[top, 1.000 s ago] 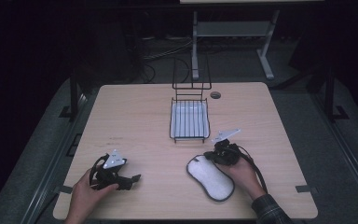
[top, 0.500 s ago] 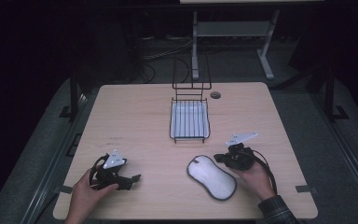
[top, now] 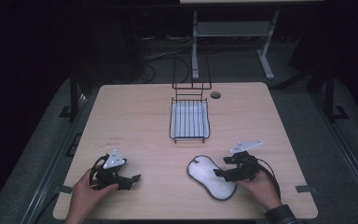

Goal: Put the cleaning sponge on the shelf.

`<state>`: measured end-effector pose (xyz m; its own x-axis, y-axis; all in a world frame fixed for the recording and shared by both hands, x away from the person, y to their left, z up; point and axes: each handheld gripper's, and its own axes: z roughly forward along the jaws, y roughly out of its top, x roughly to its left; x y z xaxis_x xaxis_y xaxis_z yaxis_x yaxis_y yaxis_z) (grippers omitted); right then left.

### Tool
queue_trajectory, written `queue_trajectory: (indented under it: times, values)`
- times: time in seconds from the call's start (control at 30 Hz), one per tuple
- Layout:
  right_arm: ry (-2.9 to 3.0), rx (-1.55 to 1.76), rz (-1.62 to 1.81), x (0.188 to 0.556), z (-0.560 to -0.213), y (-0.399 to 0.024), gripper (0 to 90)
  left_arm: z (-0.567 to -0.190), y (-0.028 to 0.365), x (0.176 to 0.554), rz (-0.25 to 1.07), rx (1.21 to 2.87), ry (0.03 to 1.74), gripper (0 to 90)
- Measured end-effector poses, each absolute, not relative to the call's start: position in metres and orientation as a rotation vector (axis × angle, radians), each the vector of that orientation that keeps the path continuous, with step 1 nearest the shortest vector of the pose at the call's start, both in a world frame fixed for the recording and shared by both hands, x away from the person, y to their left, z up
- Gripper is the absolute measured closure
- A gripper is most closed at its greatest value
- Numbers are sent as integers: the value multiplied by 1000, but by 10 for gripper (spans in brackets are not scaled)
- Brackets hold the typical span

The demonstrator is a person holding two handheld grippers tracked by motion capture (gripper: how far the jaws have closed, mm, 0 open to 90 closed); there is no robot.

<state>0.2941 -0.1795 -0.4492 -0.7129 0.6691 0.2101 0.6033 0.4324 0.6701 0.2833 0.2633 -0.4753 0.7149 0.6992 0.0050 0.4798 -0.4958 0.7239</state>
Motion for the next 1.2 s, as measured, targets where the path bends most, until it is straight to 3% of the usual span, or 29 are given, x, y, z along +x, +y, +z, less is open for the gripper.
queue_trajectory:
  times: [0.1,0.3,1.2]
  values:
    - [2574,1145,1128,290,-451,-175,136,-475,263,283,388,2192,891,128]
    - [2557,1130,1135,288,-450,-163,38,-475,263,283,388,2191,891,128]
    - [2606,1056,1011,292,-467,-142,34,-475,263,283,387,2190,891,128]
